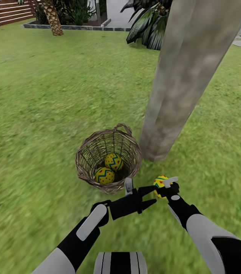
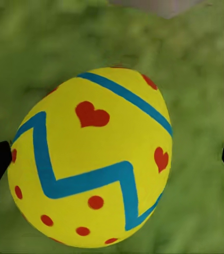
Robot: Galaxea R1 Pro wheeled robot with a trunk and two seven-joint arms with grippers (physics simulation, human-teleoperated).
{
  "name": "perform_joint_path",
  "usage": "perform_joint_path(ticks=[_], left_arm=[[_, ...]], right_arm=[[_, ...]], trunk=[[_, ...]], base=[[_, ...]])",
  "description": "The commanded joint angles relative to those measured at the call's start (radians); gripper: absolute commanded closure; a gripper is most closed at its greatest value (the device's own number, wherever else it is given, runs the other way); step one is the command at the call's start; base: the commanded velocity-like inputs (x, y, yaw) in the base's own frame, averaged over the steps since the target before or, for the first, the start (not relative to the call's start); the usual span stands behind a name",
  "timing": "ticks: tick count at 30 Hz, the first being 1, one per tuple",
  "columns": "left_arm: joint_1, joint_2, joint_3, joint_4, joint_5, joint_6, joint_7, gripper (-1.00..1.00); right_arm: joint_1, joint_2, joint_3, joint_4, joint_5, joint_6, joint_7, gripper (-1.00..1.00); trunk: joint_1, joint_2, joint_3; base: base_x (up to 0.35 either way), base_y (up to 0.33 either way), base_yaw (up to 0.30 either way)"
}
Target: Take the three Easter eggs out of the wicker basket on the lawn in the garden, then place them on the lawn next to a single tree (choose any tree) so that all three eggs are next to the same tree and none are left in the basket.
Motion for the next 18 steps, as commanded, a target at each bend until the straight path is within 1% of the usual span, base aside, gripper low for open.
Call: perform_joint_path(ticks=[1, 2, 3, 5, 6, 8, 10, 11, 12, 13, 14, 16, 18], left_arm=[[-0.001, 0.000, 0.000, 0.000, 0.006, 0.006, -0.001, -1.00], [-0.001, 0.000, 0.001, -0.001, 0.008, 0.009, -0.001, -1.00], [-0.001, 0.001, -0.001, -0.025, 0.022, 0.013, -0.001, -1.00], [-0.001, 0.002, -0.004, -0.054, 0.040, 0.014, 0.000, -1.00], [-0.001, 0.002, -0.005, -0.067, 0.049, 0.015, 0.000, -1.00], [-0.001, 0.003, -0.006, -0.075, 0.055, 0.016, 0.000, -1.00], [-0.001, 0.004, -0.006, -0.080, 0.058, 0.018, 0.001, -1.00], [-0.001, 0.004, -0.006, -0.081, 0.059, 0.018, 0.001, -1.00], [-0.001, 0.010, -0.006, -0.086, 0.060, 0.018, 0.001, -1.00], [-0.001, 0.013, -0.006, -0.090, 0.061, 0.018, 0.001, -1.00], [-0.001, 0.015, -0.006, -0.095, 0.061, 0.018, 0.001, -1.00], [-0.001, 0.017, -0.006, -0.102, 0.061, 0.018, 0.001, -1.00], [-0.001, 0.018, -0.007, -0.115, 0.060, 0.018, 0.001, -1.00]], right_arm=[[-0.001, -0.002, -0.002, 0.001, 0.005, -0.002, -0.002, -1.00], [-0.001, -0.004, -0.005, 0.001, 0.003, 0.012, -0.001, -1.00], [-0.001, -0.006, -0.021, 0.000, 0.003, 0.080, 0.001, -1.00], [-0.001, -0.007, -0.043, -0.001, 0.004, 0.152, 0.007, -1.00], [-0.001, -0.009, -0.062, -0.006, 0.004, 0.200, 0.013, -1.00], [-0.001, -0.016, -0.087, -0.023, 0.004, 0.262, 0.032, -1.00], [-0.001, -0.035, -0.129, -0.043, 0.004, 0.353, 0.098, -1.00], [-0.001, -0.040, -0.139, -0.046, 0.004, 0.374, 0.119, -1.00], [-0.001, -0.071, -0.180, -0.060, 0.004, 0.465, 0.238, -1.00], [-0.001, -0.089, -0.194, -0.064, 0.005, 0.501, 0.303, -1.00], [-0.001, -0.107, -0.203, -0.066, 0.005, 0.529, 0.368, -1.00], [-0.001, -0.149, -0.212, -0.068, 0.005, 0.559, 0.494, -1.00], [-0.001, -0.207, -0.217, -0.064, 0.003, 0.576, 0.677, -1.00]], trunk=[[-0.001, 0.000, 0.003], [-0.001, 0.000, 0.007], [-0.001, 0.001, 0.011], [-0.002, 0.001, 0.019], [-0.003, 0.001, 0.023], [-0.004, 0.002, 0.030], [-0.005, 0.002, 0.038], [-0.005, 0.002, 0.042], [-0.005, 0.003, 0.046], [-0.006, 0.003, 0.050], [-0.006, 0.003, 0.054], [-0.007, 0.004, 0.061], [-0.008, 0.004, 0.069]], base=[[0.000, 0.000, 0.000], [0.000, 0.000, 0.000], [0.000, 0.000, 0.000], [0.000, 0.000, 0.000], [0.000, 0.000, 0.000], [0.000, 0.000, 0.000], [0.000, 0.000, 0.000], [0.000, 0.000, 0.000], [0.000, 0.000, 0.000], [0.000, 0.000, 0.000], [0.000, 0.000, 0.000], [0.000, 0.000, 0.000], [0.000, 0.000, 0.000]])
